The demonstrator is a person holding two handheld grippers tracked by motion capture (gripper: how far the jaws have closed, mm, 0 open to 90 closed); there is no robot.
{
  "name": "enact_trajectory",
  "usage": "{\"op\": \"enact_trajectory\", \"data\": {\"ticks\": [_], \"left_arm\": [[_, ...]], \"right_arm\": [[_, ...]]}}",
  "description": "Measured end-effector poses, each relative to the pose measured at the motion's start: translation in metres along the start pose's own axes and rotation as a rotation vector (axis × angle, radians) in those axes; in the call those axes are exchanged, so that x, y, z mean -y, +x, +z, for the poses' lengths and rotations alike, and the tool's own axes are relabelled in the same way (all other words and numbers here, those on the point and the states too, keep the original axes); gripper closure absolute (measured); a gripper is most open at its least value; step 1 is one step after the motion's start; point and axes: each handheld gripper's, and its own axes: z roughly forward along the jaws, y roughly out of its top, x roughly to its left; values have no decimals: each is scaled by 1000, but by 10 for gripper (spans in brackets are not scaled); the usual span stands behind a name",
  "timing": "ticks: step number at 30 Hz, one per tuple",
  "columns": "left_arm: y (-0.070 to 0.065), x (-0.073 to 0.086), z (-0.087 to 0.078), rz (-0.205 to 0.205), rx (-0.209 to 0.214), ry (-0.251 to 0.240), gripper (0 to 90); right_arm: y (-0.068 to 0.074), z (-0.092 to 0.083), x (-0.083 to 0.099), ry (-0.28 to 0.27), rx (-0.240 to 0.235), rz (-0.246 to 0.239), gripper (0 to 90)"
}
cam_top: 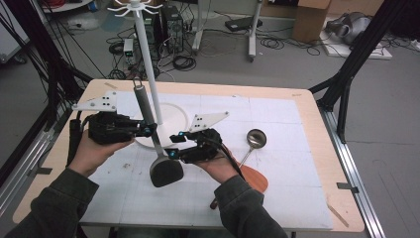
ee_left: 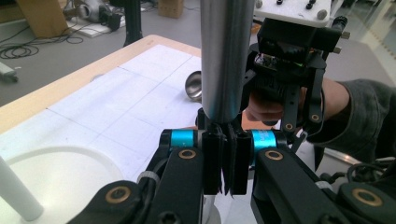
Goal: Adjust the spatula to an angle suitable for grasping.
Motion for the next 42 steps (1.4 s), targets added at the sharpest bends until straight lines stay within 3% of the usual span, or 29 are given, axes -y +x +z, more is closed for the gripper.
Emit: {"op": "enact_trajectory", "data": {"ticks": [17,42], "left_arm": [[3,-6,-2,18,-7,12,869],[7,-10,-4,21,-11,21,869]], "right_arm": [[-8,-30,20,28,84,44,364],[-13,-52,32,20,158,73,274]]}}
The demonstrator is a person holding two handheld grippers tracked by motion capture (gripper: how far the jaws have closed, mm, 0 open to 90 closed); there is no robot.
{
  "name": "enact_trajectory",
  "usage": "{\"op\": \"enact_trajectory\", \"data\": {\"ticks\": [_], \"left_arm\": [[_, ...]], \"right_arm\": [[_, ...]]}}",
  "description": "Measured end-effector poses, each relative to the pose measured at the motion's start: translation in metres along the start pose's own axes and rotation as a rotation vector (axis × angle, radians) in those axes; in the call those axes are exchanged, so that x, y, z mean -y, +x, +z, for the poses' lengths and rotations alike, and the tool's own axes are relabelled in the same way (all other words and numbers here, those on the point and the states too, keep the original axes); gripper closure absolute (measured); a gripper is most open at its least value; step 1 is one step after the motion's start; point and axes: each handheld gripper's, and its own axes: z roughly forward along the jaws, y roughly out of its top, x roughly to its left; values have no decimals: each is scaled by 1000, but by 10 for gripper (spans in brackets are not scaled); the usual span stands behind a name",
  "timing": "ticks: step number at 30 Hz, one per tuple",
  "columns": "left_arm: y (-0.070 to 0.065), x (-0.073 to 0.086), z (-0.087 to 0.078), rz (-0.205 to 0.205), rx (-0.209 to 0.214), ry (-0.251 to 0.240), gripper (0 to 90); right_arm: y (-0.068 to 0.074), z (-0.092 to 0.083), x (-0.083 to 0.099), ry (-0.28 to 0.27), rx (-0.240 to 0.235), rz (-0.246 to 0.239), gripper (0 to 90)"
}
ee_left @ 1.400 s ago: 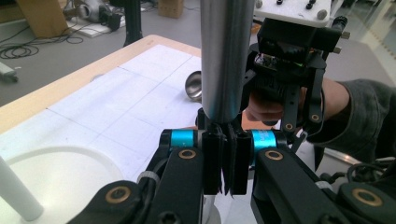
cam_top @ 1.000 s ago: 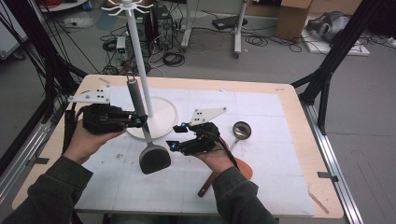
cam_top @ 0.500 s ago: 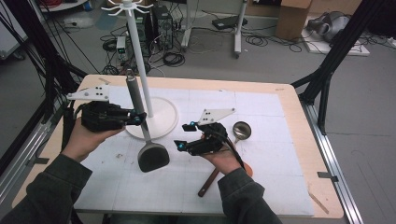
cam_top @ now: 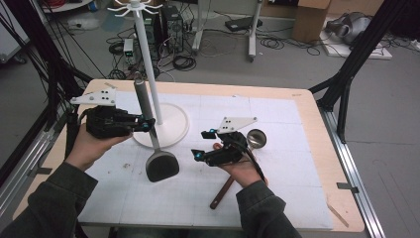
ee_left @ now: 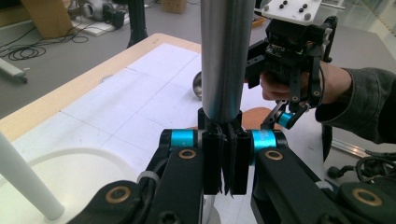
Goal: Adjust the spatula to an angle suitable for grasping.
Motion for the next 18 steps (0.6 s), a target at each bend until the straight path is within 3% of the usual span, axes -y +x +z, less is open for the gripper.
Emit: {"op": "enact_trajectory", "data": {"ticks": [11,18], "left_arm": [[0,-3,1,2,7,-1,869],[2,-7,0,1,9,-2,869]], "right_arm": [[-5,-9,9,-2,25,26,226],[-9,-18,13,-19,48,13,177]]}}
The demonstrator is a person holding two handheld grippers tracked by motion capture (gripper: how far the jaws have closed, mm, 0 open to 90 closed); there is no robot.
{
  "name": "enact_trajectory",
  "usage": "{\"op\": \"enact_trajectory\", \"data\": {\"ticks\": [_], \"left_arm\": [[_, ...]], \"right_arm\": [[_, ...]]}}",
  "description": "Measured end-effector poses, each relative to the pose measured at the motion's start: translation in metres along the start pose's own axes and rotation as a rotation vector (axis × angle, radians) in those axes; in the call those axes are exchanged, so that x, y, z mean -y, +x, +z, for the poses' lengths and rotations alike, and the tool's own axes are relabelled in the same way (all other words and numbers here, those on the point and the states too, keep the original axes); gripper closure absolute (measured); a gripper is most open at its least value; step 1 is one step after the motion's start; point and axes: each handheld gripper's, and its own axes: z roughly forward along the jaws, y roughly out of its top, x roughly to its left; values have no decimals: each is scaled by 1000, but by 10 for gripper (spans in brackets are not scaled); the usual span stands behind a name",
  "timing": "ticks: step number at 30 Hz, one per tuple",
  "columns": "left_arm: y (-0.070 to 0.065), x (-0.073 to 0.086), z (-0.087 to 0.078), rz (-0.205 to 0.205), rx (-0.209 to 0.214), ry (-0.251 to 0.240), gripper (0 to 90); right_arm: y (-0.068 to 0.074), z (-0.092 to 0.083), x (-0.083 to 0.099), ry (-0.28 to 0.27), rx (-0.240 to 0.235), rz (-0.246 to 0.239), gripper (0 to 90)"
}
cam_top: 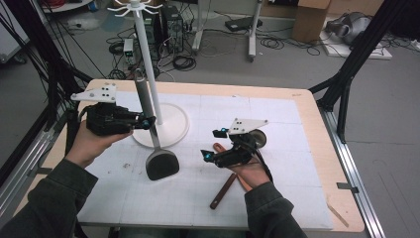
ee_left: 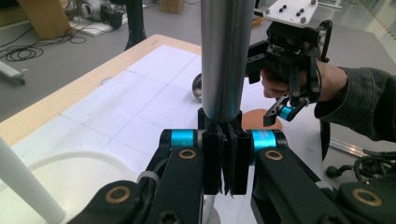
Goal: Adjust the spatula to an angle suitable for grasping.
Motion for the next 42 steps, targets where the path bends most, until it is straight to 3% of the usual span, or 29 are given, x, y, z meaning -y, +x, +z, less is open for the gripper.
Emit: {"op": "enact_trajectory", "data": {"ticks": [7,15,25,28,31,42], "left_arm": [[-5,-11,-1,21,8,8,869],[-1,-14,-6,14,0,0,869],[1,-20,-14,20,-15,-5,869],[2,-22,-15,23,-17,-8,869],[2,-24,-15,24,-18,-7,869],[9,-32,-14,30,-17,-1,869]], "right_arm": [[-1,-13,6,-4,19,16,153],[-5,-25,17,8,47,13,123],[-8,-49,35,-2,74,52,103],[-10,-54,40,-4,102,67,90],[-11,-57,46,1,125,85,12],[-16,-69,57,21,162,102,9]]}}
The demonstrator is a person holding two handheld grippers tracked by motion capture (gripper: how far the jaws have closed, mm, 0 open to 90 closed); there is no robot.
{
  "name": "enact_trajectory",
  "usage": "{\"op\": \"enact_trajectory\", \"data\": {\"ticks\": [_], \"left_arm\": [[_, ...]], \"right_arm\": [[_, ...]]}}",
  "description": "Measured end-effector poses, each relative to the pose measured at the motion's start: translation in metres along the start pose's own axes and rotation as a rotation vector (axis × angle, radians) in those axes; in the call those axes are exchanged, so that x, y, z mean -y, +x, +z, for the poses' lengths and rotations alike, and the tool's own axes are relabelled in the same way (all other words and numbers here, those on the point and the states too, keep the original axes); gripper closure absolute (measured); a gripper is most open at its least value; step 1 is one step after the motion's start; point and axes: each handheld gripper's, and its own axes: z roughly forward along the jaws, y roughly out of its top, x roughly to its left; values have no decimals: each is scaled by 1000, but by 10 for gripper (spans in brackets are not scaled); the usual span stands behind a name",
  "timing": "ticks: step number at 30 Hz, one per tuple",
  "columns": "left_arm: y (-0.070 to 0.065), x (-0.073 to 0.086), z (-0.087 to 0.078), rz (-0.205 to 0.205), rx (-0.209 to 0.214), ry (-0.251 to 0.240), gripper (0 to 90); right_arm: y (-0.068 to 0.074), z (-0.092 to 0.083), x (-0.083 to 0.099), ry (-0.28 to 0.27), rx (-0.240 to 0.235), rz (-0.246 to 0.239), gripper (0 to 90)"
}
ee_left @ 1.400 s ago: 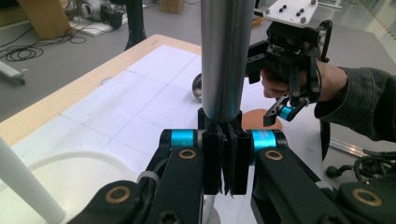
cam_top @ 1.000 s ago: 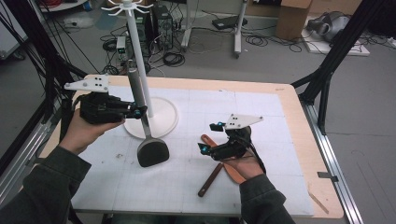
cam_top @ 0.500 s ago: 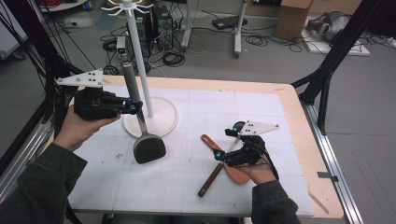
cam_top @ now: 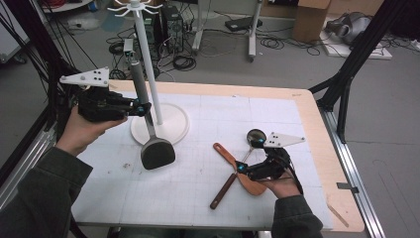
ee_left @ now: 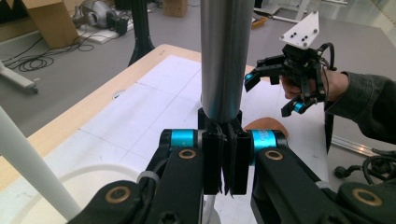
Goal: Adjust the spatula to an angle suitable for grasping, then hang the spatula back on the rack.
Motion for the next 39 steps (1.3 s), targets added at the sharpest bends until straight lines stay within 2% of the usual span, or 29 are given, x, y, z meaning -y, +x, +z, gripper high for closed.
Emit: {"op": "enact_trajectory", "data": {"ticks": [5,12,16,23,30,35,39], "left_arm": [[5,-7,1,4,0,2,869],[16,-20,3,9,-2,9,869],[24,-24,6,-2,1,8,869],[37,-35,7,-15,-2,8,869],[53,-42,9,-45,-25,10,869],[66,-39,12,-87,-32,8,868],[73,-37,14,-100,-35,8,868]], "right_arm": [[-2,-3,3,-3,8,12,9],[-2,-1,3,0,8,-4,9],[-2,-2,3,-7,10,7,8],[-2,-3,3,-7,14,-3,9],[-1,-2,3,-7,12,-10,8],[-1,-3,4,-15,9,-8,9],[-1,-3,4,-14,7,-5,8]]}}
